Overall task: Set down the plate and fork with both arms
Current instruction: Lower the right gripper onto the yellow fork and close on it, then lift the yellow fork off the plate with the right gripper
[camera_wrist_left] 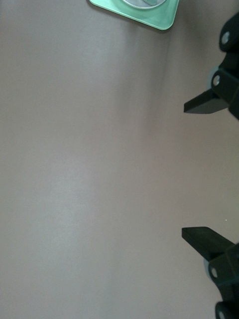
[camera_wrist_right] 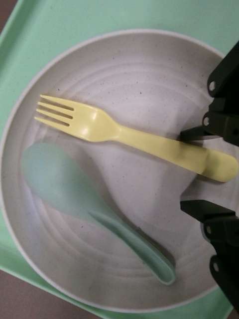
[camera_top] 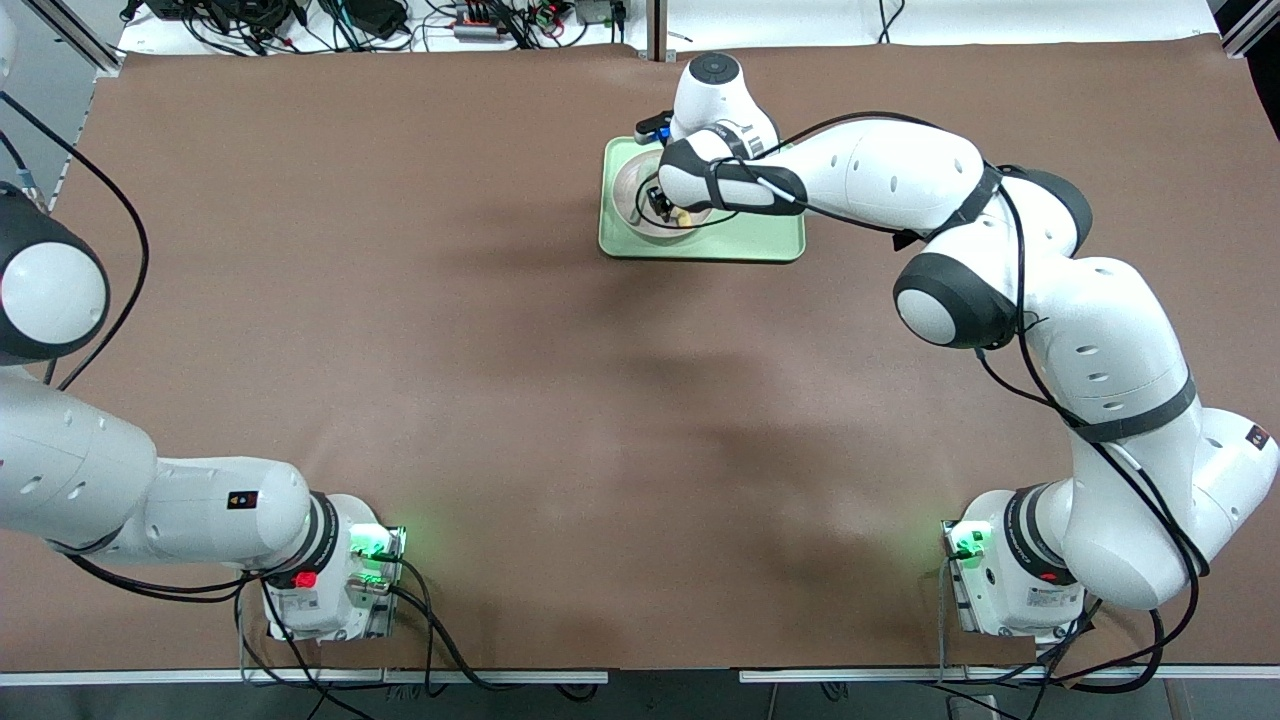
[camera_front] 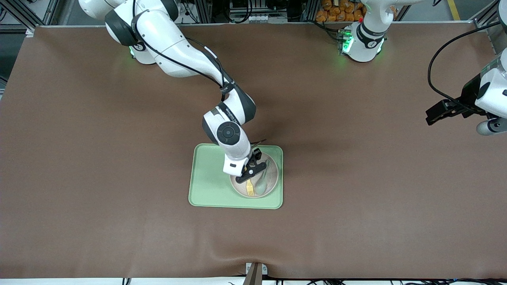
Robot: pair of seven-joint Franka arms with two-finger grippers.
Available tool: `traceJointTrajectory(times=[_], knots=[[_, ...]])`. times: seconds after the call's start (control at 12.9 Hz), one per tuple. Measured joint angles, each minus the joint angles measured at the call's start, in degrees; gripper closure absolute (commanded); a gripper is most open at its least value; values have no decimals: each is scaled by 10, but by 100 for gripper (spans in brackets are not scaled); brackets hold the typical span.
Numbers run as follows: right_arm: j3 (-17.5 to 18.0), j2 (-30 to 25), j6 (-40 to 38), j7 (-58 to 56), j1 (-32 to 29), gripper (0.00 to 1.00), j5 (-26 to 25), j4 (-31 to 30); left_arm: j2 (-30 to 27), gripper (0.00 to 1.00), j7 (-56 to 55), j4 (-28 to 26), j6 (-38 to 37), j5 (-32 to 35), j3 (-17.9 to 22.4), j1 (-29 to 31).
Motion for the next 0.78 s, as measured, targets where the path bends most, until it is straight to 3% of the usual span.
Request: traceJointTrajectory(times=[0.16, 0.23, 0.78], knots=[[-1, 0, 0, -2, 0, 95, 0, 0, 0, 0, 0, -1, 2, 0, 0, 0], [-1, 0, 1, -3, 0, 99, 0, 1, 0, 0, 0, -1, 3, 0, 0, 0], [-1, 0, 2, -5, 0, 100, 0, 1, 0, 0, 0, -2, 3, 0, -3, 0]])
